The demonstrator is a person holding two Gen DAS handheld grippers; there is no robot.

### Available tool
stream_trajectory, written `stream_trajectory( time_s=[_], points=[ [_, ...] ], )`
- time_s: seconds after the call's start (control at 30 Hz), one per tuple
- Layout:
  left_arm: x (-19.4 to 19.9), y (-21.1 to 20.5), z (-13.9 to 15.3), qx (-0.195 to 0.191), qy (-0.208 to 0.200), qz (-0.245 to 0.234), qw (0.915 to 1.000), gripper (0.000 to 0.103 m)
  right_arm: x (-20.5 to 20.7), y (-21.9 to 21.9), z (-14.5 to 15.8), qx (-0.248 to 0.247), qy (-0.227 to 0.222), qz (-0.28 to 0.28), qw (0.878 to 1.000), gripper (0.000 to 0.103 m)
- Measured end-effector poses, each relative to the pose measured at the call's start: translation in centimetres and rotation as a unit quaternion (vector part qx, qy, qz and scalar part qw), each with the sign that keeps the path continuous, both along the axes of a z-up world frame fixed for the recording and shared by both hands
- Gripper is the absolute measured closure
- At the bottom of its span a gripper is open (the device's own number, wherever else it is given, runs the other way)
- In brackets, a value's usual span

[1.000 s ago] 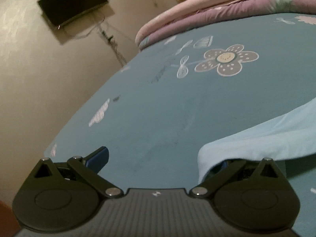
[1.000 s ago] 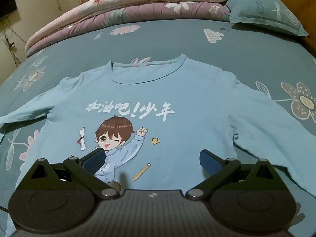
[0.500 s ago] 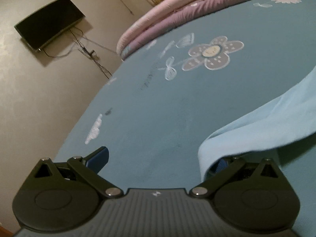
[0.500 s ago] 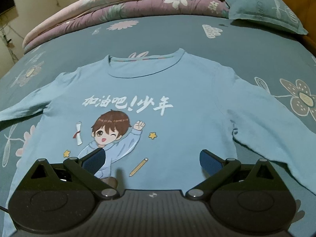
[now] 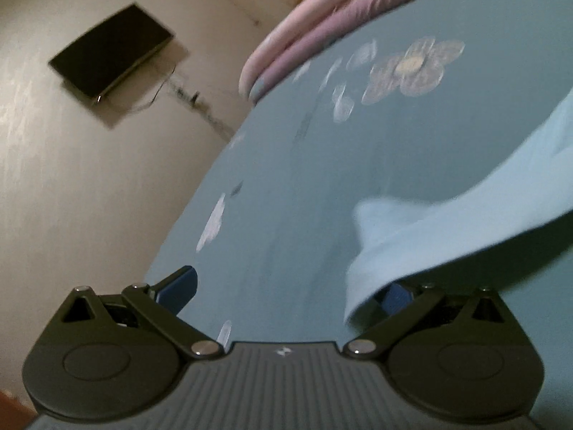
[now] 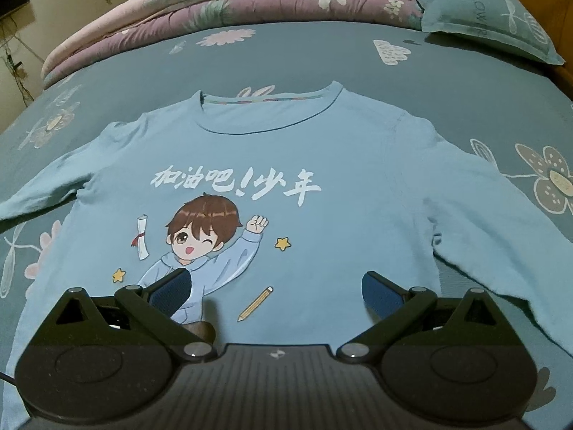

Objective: Fold clothes
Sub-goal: 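Grasp the sleeve cuff with the left gripper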

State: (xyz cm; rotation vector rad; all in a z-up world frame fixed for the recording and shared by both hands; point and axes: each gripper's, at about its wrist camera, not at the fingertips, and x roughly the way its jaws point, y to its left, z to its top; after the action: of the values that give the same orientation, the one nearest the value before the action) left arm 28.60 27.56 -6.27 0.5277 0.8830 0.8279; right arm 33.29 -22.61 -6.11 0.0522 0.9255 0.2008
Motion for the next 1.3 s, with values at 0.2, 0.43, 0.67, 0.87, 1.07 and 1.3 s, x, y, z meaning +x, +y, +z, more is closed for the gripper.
stream_trajectory(
  time_s=[0.2,0.43,0.67,0.87,1.07,1.3],
  points=[
    [-3.1,3.1,-0.3,-0.022,-0.001,0.075,0.9969,0.000,0.4,0.6,0.1,-0.002,0.003,0.007,1.000,0.000],
    [-5.1,4.3,2.4,-0.122,-0.088,0.088,0.9847,0.001,0.7,2.8,0.4,-0.003,0.004,0.040,0.999,0.000],
    [-1.8,5.7,2.4,-0.221,-0.164,0.059,0.9596,0.001,0.3,5.3,1.2,-0.018,0.000,0.074,0.997,0.000],
    [-0.3,6.1,-1.1,-0.261,-0.126,0.052,0.9558,0.001,-0.1,6.2,1.5,-0.030,0.003,0.080,0.996,0.000],
    [-1.6,3.9,-1.3,-0.295,-0.132,0.023,0.9460,0.001,0.2,7.1,1.2,-0.037,0.014,0.084,0.996,0.000],
    [-1.9,3.3,0.2,-0.327,-0.124,-0.053,0.9355,0.003,0.5,8.6,1.3,-0.050,0.012,0.117,0.992,0.000]
  ],
)
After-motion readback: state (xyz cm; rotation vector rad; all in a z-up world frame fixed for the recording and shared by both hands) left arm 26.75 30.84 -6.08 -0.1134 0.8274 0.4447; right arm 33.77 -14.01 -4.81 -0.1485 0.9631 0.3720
